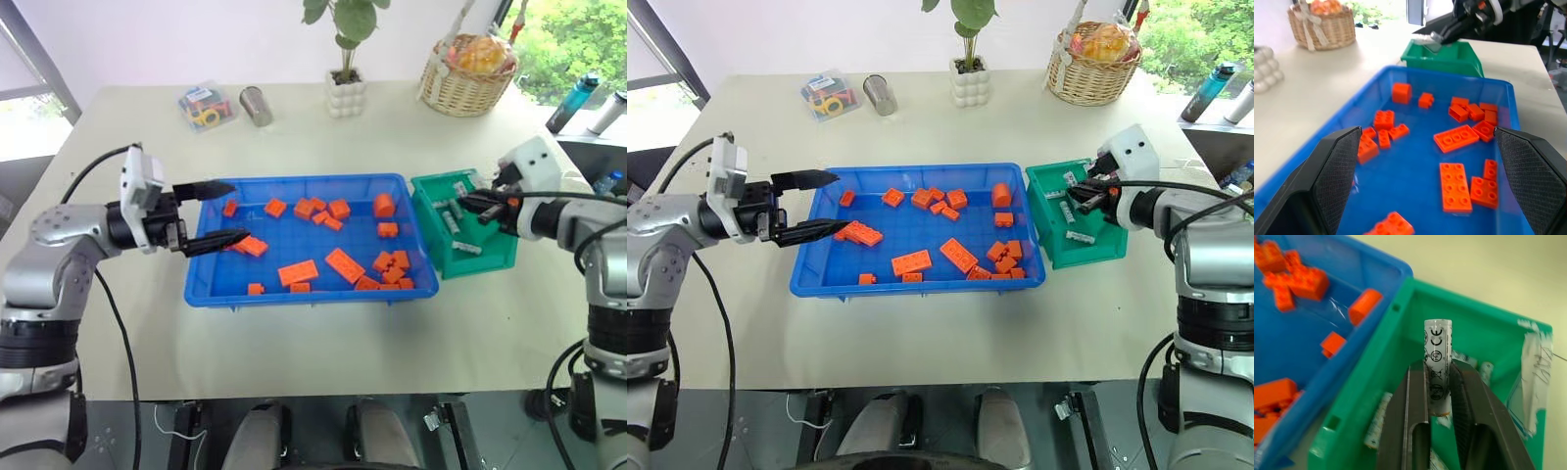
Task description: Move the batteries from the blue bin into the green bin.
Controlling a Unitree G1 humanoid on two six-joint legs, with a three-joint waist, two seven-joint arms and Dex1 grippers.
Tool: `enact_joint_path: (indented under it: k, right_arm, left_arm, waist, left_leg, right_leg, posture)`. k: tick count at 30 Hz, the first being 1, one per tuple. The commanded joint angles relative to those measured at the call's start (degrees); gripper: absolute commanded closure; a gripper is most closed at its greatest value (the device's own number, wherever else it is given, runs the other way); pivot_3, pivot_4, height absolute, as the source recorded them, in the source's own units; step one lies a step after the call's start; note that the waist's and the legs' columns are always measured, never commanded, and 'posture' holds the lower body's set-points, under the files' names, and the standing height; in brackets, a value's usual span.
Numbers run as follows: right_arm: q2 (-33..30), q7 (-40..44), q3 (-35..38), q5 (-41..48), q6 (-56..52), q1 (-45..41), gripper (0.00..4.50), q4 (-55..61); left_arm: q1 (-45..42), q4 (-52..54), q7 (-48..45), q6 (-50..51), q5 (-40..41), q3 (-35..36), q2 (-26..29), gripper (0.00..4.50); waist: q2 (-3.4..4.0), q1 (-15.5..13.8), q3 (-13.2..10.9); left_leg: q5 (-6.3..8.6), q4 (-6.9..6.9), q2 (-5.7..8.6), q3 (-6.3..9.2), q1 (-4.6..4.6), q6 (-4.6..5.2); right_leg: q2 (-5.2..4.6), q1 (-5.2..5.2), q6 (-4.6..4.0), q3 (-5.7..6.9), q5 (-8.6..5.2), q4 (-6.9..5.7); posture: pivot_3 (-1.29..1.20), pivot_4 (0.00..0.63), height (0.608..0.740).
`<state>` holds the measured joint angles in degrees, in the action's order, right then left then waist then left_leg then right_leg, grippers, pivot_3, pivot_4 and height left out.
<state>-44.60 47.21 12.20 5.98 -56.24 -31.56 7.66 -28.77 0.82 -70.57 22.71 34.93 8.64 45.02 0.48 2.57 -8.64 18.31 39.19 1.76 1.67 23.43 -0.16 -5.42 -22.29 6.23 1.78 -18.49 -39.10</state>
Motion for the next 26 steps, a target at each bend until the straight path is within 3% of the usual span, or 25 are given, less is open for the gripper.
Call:
enact_joint_path:
  k: [1, 2, 7, 13, 16, 19, 26]
  right_arm:
    - [-2.1, -1.4, 1.0, 0.8, 2.9, 1.2, 1.99, 1.8]
    - [-2.8, -0.7, 1.6, 1.6, 3.7, 2.1, 1.57, 2.2]
    - [-7.3, 7.6, 12.5, 10.7, 9.6, 6.6, 1.57, 1.1]
    - [-16.9, 28.9, 23.6, 19.3, 19.6, 19.0, 1.57, -4.8]
    - [-20.0, 32.9, 24.4, 20.7, 22.0, 20.6, 1.57, -8.5]
    - [-23.7, 37.5, 21.8, 15.4, 32.9, 25.3, 1.57, -12.4]
    - [-23.5, 35.2, 20.3, 17.2, 35.9, 22.8, 1.57, -14.9]
  left_arm:
    - [-1.1, -0.3, -0.5, -1.5, -0.4, 0.8, 0.3, 0.00]
    - [-1.2, -0.3, -0.5, -1.5, -0.3, 1.0, 0.3, 0.00]
    - [-0.2, -0.4, -0.2, -1.0, -0.2, 3.0, 2.1, 0.00]
    - [0.6, -1.5, -0.6, 0.9, 0.9, 6.7, 5.8, 0.00]
    - [0.5, -2.4, -1.0, 1.1, 1.0, 7.6, 7.1, 0.00]
    - [0.4, -3.5, -1.0, -0.6, -0.8, 7.8, 8.8, 0.00]
    - [1.5, -0.8, -2.8, 1.7, 1.4, 8.4, 10.9, 0.00]
  waist:
    - [0.00, -0.1, 0.0]
    - [0.00, -0.2, 0.0]
    - [0.00, -0.3, 0.0]
    - [-0.01, -0.3, 0.0]
    - [-0.01, -0.2, 0.0]
    - [0.00, -0.4, 0.0]
    - [0.00, -0.4, 0.0]
  left_leg:
    - [0.00, 0.00, 0.00, 0.01, 0.00, 0.00]
    - [0.00, 0.01, 0.00, 0.03, 0.00, 0.00]
    - [0.01, 0.01, 0.04, 0.05, 0.00, 0.02]
    - [0.03, 0.01, 0.01, 0.07, -0.04, 0.05]
    - [0.03, 0.07, -0.01, 0.00, -0.06, 0.06]
    - [0.03, 0.06, -0.17, -0.04, -0.07, 0.06]
    - [0.03, 0.08, -0.23, -0.02, -0.16, 0.06]
  right_leg:
    - [0.00, 0.01, 0.00, 0.00, 0.00, 0.00]
    - [0.00, 0.02, 0.00, 0.00, 0.00, 0.00]
    - [-0.03, 0.06, 0.00, 0.00, 0.00, 0.03]
    - [0.01, 0.18, 0.00, 0.01, 0.00, 0.11]
    - [0.00, 0.29, 0.00, 0.01, 0.00, 0.25]
    - [0.17, 0.64, 0.02, 0.01, -0.01, 1.04]
    - [0.20, 0.81, 0.02, 0.01, -0.01, 1.11]
  posture:
    - [0.00, 0.150, 0.737]
    - [0.00, 0.150, 0.737]
    - [0.00, 0.150, 0.737]
    - [0.00, 0.150, 0.737]
    - [0.00, 0.150, 0.737]
    - [0.00, 0.150, 0.737]
    - [0.00, 0.150, 0.737]
